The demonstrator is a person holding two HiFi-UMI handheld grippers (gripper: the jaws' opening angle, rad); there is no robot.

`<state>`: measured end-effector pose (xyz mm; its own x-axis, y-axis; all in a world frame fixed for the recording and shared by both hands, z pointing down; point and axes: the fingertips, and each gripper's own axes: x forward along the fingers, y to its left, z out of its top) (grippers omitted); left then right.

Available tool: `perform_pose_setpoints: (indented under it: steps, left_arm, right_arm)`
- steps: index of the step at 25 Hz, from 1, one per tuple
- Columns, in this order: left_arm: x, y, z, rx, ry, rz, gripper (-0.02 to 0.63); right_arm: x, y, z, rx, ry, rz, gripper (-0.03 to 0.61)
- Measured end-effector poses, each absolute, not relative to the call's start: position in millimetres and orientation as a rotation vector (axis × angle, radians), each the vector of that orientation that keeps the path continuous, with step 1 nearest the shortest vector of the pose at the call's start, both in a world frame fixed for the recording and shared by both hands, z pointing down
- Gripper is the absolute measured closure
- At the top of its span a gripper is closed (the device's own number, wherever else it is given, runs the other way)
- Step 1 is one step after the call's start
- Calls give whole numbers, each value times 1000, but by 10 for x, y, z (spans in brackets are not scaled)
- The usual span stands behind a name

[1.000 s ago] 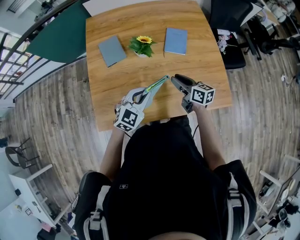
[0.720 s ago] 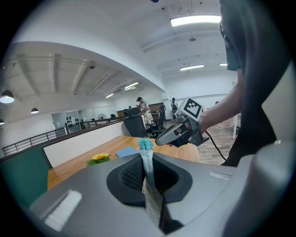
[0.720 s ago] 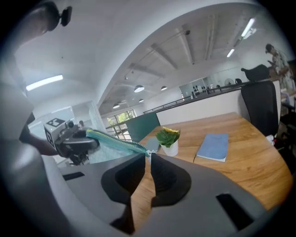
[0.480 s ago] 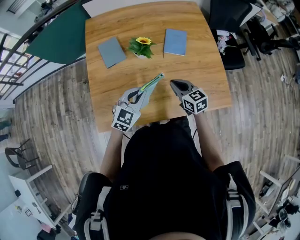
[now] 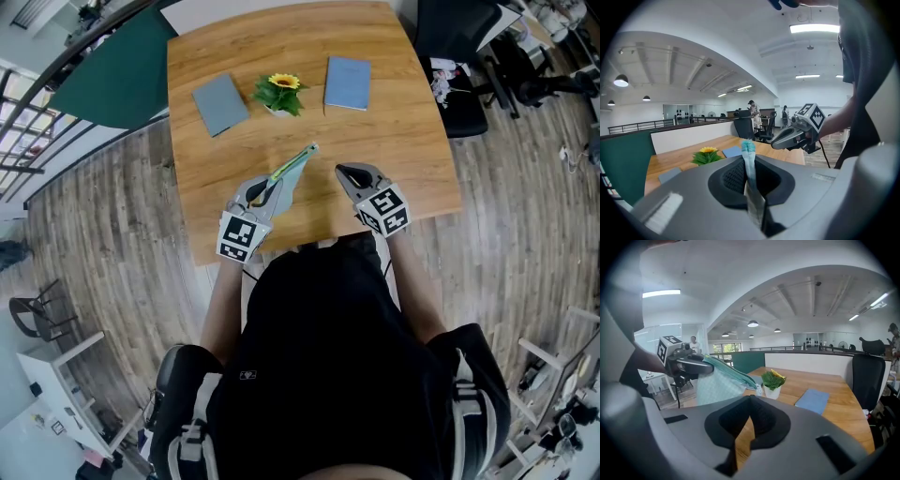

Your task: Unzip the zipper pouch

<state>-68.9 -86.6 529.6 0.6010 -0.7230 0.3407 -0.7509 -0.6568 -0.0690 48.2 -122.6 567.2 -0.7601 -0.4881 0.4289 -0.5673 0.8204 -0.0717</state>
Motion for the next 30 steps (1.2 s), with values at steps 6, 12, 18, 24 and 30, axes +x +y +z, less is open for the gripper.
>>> perform_pose_setpoints:
  steps: [6,12,18,24,30]
  left_arm:
    - [-768,-866,5406,2710,-1282,539,609]
    - [-784,-830,5433,2704,-1281,535,609]
    - [-845,-815,5488,2685,-1289,548,609]
    - [-837,-797,5492,2681,-1296,543,609]
    - [-846,-780,5501,2677,-1298,547,609]
  right_arm:
    - [439,-1146,5666,764,-2621,244,575]
    - [460,-1127,5667,766,-2605,228,575]
    - [468,-1111,5696,766,-2595,225,577]
    - [491,-1089,5728,763,-2593,220,577]
    - [482,-1071,5736,754,-2590,218,577]
